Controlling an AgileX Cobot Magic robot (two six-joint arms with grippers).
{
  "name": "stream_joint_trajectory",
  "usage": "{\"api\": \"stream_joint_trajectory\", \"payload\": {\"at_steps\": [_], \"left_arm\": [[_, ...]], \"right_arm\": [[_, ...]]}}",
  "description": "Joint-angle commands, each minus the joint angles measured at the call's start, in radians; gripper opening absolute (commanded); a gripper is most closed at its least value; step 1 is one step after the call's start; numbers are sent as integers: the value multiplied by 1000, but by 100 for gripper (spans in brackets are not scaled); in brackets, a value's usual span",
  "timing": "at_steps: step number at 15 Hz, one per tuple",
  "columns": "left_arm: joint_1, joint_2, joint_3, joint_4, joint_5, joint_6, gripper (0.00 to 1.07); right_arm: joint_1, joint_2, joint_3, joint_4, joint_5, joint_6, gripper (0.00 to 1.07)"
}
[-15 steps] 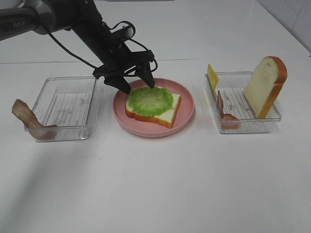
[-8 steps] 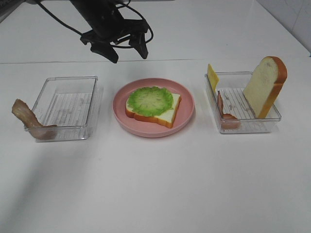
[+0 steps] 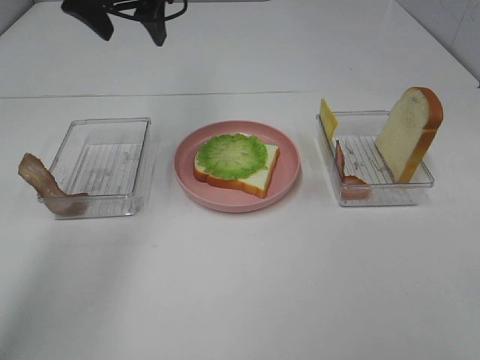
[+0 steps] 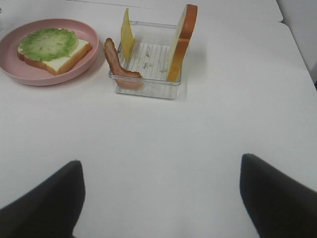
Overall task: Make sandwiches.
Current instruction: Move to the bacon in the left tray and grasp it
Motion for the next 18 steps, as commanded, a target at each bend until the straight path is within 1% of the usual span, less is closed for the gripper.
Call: {"api": "stream_joint_trajectory", "payload": {"at_steps": [1, 2, 4, 5, 7, 8, 10, 13, 14, 15, 16, 18], "left_arm": [[2, -127, 197, 38, 78, -22, 75], [15, -169, 279, 39, 78, -34, 75], [55, -226, 429, 38, 78, -76, 75], [100, -250, 523, 39, 78, -102, 75], [146, -253, 619, 39, 77, -116, 75], [163, -252, 650, 40, 73, -116, 75], [191, -252, 696, 57, 22, -123, 75], [225, -243, 724, 57, -47, -138, 75], [233, -232, 724, 57, -71, -138, 73], [233, -212, 723, 57, -118, -134, 68], [233, -195, 721, 54, -150, -134, 65], [233, -160, 721, 45, -201, -134, 63]], "right_arm": [[-6, -11, 5, -1, -9, -1, 80], [-6, -11, 5, -1, -9, -1, 80], [-6, -11, 5, -1, -9, -1, 80], [-6, -11, 5, -1, -9, -1, 80], [-6, -11, 5, -1, -9, -1, 80], [-6, -11, 5, -1, -9, -1, 80], [-6, -11, 5, -1, -9, -1, 80], [-6, -11, 5, -1, -9, -1, 80], [-6, -11, 5, -1, -9, -1, 80], [-6, -11, 5, -1, -9, -1, 80], [-6, -11, 5, -1, -9, -1, 80], [-6, -11, 5, -1, -9, -1, 80]]}}
